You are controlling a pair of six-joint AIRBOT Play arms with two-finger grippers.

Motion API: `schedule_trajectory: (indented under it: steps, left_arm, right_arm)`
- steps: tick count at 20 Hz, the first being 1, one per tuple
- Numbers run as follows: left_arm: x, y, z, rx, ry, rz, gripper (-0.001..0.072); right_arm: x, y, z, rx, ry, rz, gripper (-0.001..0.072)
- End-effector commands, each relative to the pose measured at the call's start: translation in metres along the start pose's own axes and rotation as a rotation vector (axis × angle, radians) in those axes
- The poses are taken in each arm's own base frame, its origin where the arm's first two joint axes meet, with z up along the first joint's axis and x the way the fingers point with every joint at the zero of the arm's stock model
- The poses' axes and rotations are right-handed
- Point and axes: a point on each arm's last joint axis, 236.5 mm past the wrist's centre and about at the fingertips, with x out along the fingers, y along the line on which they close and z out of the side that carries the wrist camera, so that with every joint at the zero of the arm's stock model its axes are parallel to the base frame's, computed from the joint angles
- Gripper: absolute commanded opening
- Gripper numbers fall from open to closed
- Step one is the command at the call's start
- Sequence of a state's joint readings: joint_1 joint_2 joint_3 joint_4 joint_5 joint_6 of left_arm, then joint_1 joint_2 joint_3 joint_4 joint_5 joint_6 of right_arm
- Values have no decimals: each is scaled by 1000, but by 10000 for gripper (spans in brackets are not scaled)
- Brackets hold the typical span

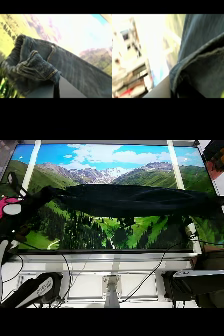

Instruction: Fold the clothes and pants, and hang the long-sleeved shirts on hangers.

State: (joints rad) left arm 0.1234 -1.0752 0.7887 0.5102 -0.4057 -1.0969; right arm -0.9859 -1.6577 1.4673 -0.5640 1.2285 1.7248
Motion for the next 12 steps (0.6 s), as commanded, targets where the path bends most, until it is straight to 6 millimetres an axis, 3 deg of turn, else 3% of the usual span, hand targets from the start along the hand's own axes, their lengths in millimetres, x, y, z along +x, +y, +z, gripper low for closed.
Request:
schedule_trajectory:
  steps: [1, 4, 6, 9, 12]
  left_arm:
    - [24, 16, 9, -95, -59, 48, 17]
    - [47, 20, 0, -137, -41, 62, 18]
    - [67, 16, -7, -152, -25, 63, 18]
    - [103, 4, -3, -165, -39, 60, 19]
    - [140, 4, 24, -229, -132, 80, 21]
  right_arm:
    - [12, 2, 28, 38, -162, -41, 11]
    - [23, -7, 35, 64, -230, -114, 11]
    - [32, -3, 37, 99, -275, -121, 11]
    - [51, 33, 40, 158, -348, -2, 12]
    - [74, 65, 40, 259, -421, 117, 13]
